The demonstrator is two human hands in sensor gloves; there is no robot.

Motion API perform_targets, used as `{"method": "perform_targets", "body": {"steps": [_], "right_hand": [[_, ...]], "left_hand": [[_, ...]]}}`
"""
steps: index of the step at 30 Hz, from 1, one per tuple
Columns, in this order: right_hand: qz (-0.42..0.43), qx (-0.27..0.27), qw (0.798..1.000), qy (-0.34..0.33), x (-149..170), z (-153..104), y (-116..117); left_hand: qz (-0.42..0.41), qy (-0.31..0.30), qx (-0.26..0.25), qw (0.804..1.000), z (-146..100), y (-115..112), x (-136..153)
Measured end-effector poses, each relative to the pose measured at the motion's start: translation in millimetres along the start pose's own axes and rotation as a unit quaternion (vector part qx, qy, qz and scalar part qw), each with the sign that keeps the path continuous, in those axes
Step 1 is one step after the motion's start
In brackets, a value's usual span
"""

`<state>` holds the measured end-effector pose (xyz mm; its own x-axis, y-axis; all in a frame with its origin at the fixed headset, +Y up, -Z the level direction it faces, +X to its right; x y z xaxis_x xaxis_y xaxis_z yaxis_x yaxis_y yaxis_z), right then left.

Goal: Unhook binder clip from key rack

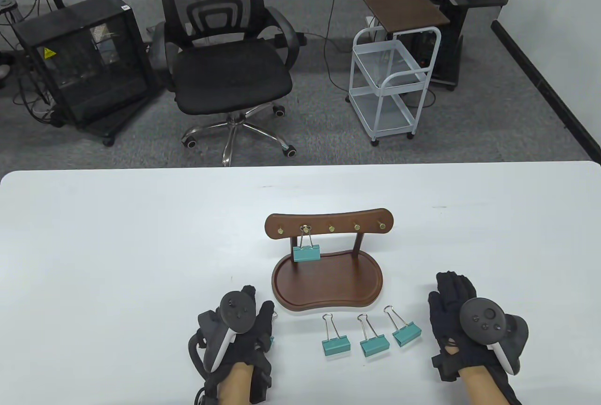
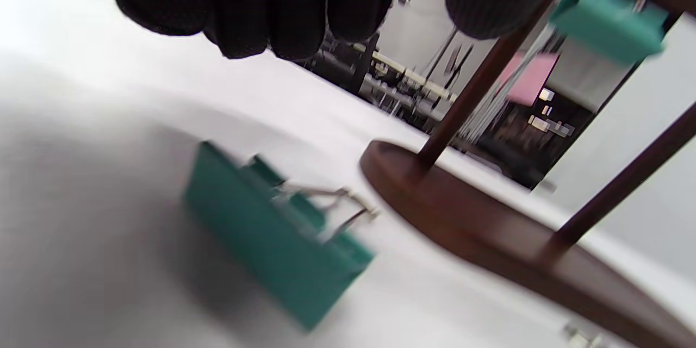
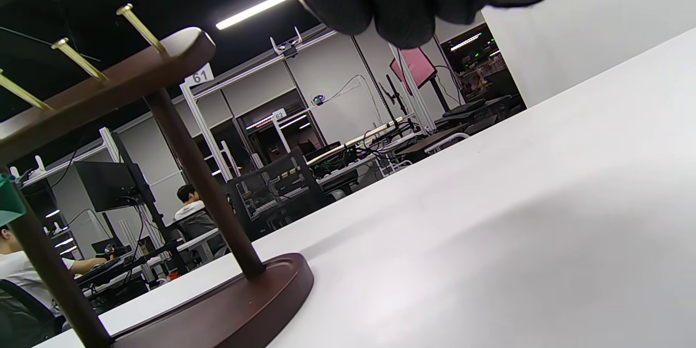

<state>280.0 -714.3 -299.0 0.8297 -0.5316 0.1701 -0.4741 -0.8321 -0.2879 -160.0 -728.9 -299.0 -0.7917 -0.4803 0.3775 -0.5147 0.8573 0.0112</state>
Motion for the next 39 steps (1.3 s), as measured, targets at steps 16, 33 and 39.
{"method": "perform_targets", "body": {"steps": [16, 33, 39], "right_hand": [[0.0, -0.001, 1.0, 0.005, 1.1, 0.1, 0.0], [0.002, -0.011, 1.0, 0.013, 2.3, 0.4, 2.5], [0.003, -0.012, 1.0, 0.014, 2.9, 0.3, 2.1]], "left_hand": [[-0.26, 0.012, 0.064, 0.963, 23.6, -7.2, -30.1], [-0.298, -0.005, 0.151, 0.943, 46.2, -40.5, -61.6], [-0.34, -0.006, 0.198, 0.919, 46.2, -48.2, -65.9]]}}
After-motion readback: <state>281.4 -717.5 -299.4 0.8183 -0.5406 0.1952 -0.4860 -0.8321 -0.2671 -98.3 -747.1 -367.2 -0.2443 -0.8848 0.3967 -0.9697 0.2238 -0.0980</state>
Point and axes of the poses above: the tracker on the back of each hand, its own x axis roughly to the little-finger side, its own z axis roughly from the wrist to the fingertips, y = z × x, the point moved 2 cm from there along z, roughly from the wrist to the fingertips, and after that the axes turned 10 degrees about y, right-handed, at the moved point
